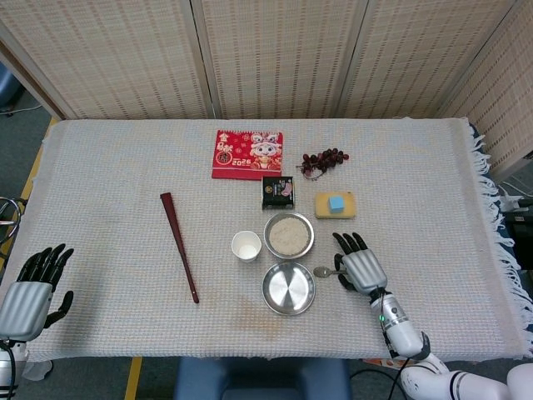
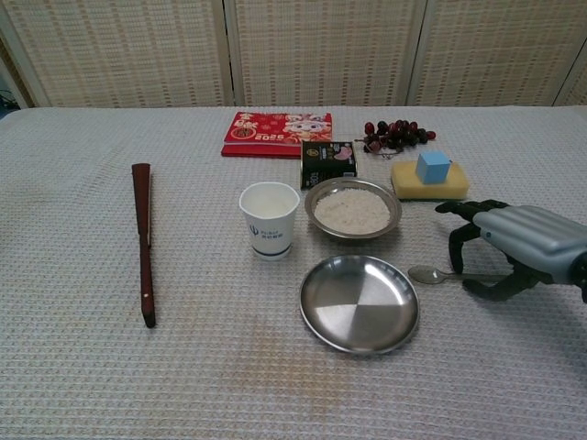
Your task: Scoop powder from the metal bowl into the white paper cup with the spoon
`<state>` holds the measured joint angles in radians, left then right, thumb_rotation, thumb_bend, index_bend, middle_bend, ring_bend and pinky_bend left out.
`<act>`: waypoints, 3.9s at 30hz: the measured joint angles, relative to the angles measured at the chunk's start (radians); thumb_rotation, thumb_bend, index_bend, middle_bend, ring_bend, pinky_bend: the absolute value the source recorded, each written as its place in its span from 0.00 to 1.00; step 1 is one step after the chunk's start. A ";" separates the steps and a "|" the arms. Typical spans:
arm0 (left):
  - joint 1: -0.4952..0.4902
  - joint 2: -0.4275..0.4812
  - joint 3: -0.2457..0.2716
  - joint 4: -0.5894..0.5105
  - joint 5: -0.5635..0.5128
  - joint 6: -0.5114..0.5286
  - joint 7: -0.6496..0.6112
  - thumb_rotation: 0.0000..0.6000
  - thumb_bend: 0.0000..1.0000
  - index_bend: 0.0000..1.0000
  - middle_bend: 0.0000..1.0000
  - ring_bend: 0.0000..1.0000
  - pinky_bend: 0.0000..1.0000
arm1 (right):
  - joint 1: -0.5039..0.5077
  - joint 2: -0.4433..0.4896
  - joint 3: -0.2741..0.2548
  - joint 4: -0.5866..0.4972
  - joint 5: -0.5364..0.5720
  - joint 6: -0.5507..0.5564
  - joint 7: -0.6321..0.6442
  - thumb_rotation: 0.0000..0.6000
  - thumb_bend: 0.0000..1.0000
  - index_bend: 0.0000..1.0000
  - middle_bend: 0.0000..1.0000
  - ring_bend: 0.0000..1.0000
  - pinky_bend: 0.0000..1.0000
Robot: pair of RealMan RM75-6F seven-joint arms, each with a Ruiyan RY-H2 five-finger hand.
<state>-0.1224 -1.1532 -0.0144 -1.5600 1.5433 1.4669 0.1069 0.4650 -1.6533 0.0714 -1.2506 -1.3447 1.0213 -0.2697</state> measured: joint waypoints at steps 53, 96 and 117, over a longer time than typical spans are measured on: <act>0.001 0.007 0.004 -0.014 -0.007 -0.011 0.006 1.00 0.46 0.00 0.00 0.00 0.11 | -0.015 -0.053 0.001 0.068 -0.034 0.089 -0.017 1.00 0.36 0.93 0.60 0.16 0.00; 0.008 0.015 0.010 -0.022 0.015 0.007 -0.005 1.00 0.46 0.00 0.00 0.00 0.11 | 0.305 0.111 0.185 -0.199 0.318 -0.089 -0.516 1.00 0.36 0.93 0.60 0.16 0.00; 0.006 0.019 0.009 -0.019 0.009 -0.001 -0.014 1.00 0.46 0.00 0.00 0.00 0.11 | 0.429 -0.009 0.109 -0.097 0.450 -0.089 -0.672 1.00 0.36 0.93 0.60 0.16 0.00</act>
<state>-0.1163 -1.1344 -0.0057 -1.5791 1.5519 1.4658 0.0930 0.8940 -1.6625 0.1807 -1.3474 -0.8952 0.9326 -0.9421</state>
